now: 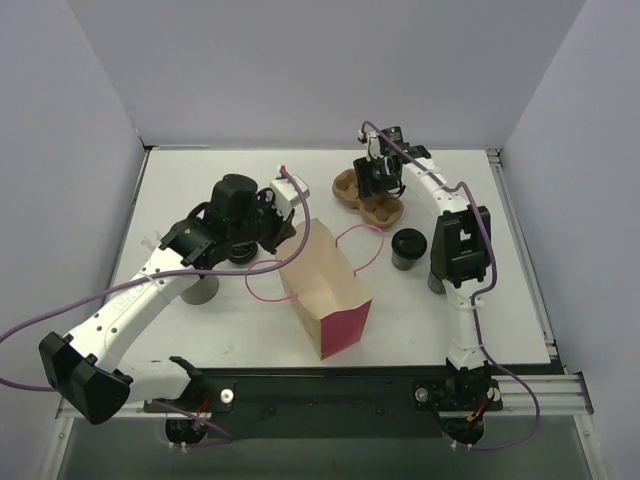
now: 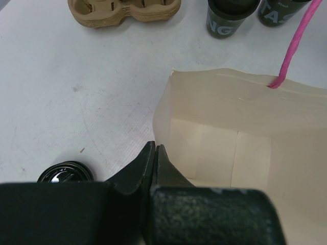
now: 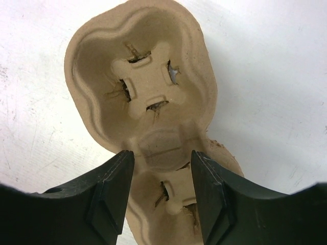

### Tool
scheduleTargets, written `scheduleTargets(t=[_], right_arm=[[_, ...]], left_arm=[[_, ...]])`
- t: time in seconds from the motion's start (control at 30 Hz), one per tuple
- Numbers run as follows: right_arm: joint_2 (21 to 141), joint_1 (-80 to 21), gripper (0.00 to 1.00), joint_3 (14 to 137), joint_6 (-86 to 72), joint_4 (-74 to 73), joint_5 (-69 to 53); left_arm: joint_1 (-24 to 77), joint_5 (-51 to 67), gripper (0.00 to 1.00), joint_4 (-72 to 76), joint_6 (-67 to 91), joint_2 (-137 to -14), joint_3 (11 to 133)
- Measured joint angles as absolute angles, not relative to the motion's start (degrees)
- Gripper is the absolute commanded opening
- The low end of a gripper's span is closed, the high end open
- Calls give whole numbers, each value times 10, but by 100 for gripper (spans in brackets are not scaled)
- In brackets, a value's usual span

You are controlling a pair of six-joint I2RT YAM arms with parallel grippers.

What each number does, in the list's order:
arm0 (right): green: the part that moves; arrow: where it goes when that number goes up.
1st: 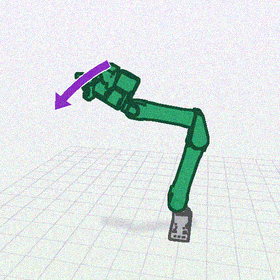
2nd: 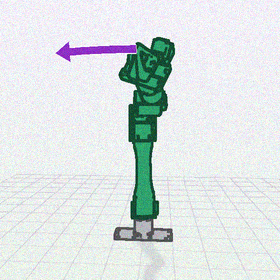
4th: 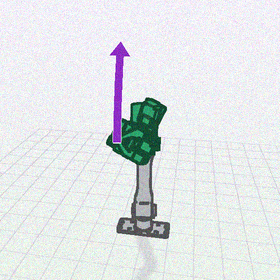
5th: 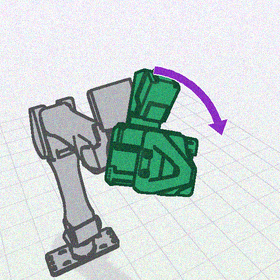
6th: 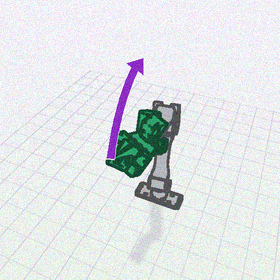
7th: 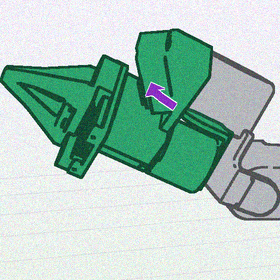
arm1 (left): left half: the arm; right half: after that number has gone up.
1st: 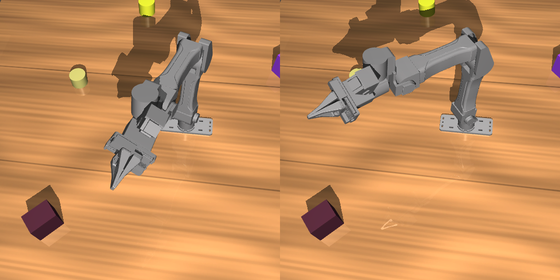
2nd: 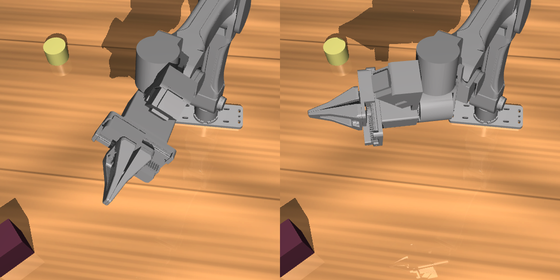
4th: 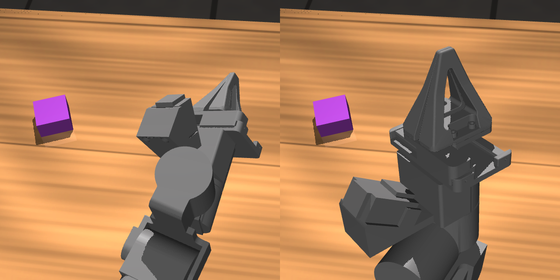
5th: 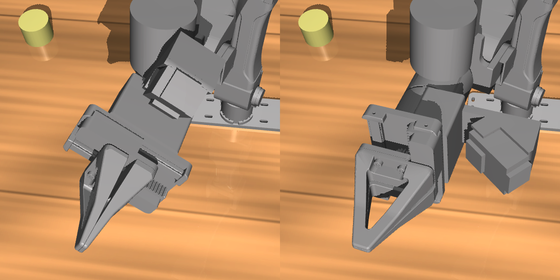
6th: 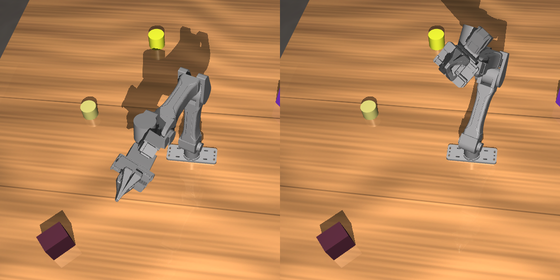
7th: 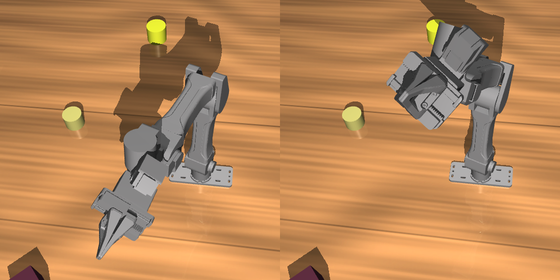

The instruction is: Pack the takeout coffee

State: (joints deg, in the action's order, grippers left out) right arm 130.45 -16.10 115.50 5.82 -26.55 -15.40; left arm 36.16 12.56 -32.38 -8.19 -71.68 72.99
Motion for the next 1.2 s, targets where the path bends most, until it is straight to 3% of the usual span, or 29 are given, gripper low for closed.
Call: scheduleTargets(t=[0.6, 0.93, 1.2], right_arm=[[1320, -170, 46, 1166, 64, -263, -139], [1320, -170, 32, 1166, 74, -262, -135], [1320, -170, 30, 1167, 76, -262, -135]], left_arm=[[362, 124, 0, -324, -82, -717, 730], [362, 123, 0, -324, -82, -717, 730], [362, 119, 16, -323, -77, -720, 730]])
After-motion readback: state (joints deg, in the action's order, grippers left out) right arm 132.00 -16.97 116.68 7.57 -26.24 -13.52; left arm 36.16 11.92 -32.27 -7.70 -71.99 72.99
